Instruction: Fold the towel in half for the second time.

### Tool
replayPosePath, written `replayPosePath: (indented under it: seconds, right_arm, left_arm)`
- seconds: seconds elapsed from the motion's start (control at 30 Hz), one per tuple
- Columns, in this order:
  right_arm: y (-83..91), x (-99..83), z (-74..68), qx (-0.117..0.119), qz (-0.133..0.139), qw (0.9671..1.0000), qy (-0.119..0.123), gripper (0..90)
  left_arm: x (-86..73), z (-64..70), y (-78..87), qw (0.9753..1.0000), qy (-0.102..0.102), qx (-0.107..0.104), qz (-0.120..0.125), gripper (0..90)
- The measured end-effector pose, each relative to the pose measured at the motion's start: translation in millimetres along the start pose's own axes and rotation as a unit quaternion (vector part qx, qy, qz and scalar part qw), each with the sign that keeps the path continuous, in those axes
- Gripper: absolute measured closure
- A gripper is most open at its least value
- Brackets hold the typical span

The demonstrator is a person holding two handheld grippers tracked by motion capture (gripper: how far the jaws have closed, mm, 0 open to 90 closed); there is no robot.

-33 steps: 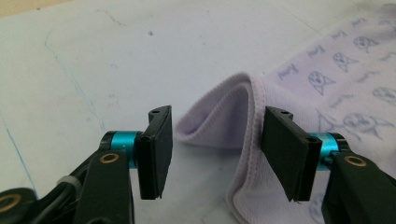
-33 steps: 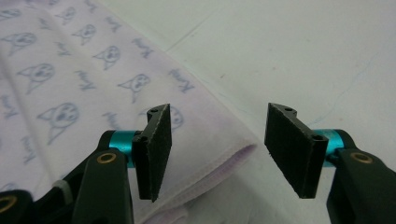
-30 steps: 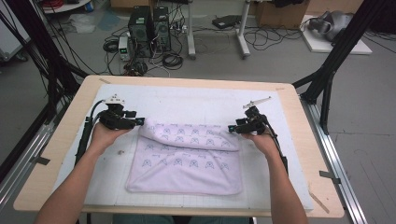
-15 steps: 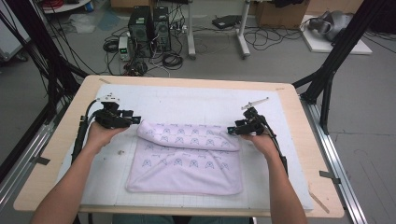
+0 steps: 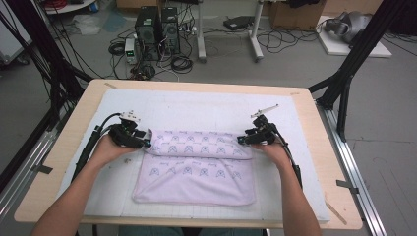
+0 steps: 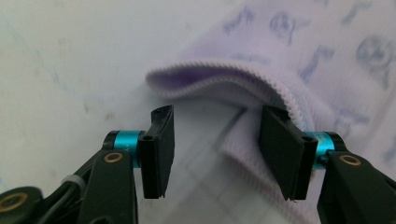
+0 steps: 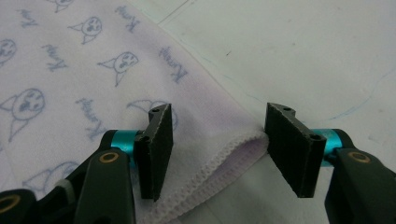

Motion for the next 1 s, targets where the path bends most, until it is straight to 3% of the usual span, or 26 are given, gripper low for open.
replayPosePath:
  seconds: [0.17,0.33,0.53,0.73,0.83,0.9,1.0]
  right_arm:
    - [4.7,1.6,-1.3,-0.003,0.005,1.0000,0.006,42.1]
    - [11.0,6.7,-1.0,-0.008,0.022,0.9997,0.013,43.4]
    - [10.3,8.7,3.0,-0.013,0.024,0.9996,0.011,43.4]
    - [2.9,13.5,0.5,-0.014,0.027,0.9995,0.013,43.5]
    - [-1.7,11.2,0.7,-0.015,0.017,0.9996,0.015,43.4]
    - [-3.2,8.2,1.3,-0.015,0.009,0.9997,0.014,43.4]
    - [-2.8,5.9,1.9,-0.016,0.003,0.9997,0.016,43.3]
  left_arm:
    - [-2.0,-4.7,10.8,0.9998,0.013,-0.002,0.016,45.0]
    - [16.5,-10.2,25.2,0.9978,0.026,0.002,0.061,46.1]
    - [44.0,-12.9,32.9,0.9959,0.032,0.004,0.085,47.0]
    - [53.9,-17.4,7.2,0.9968,0.036,0.018,0.068,45.6]
    - [39.6,-19.1,-11.8,0.9990,0.031,0.023,0.021,45.6]
    - [25.5,-21.2,-19.5,0.9992,0.023,0.030,-0.016,45.3]
    - [17.2,-24.5,-18.1,0.9991,0.031,0.029,-0.001,46.2]
Point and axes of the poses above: each handheld gripper's, and its own axes: y roughly backward along the jaws, x roughly out of its top, z roughly to its right, the point moved 10 cm from there along -y, roughly forward along the jaws, and after that the axes turned 1 degree about z, right-handed, at the moved point
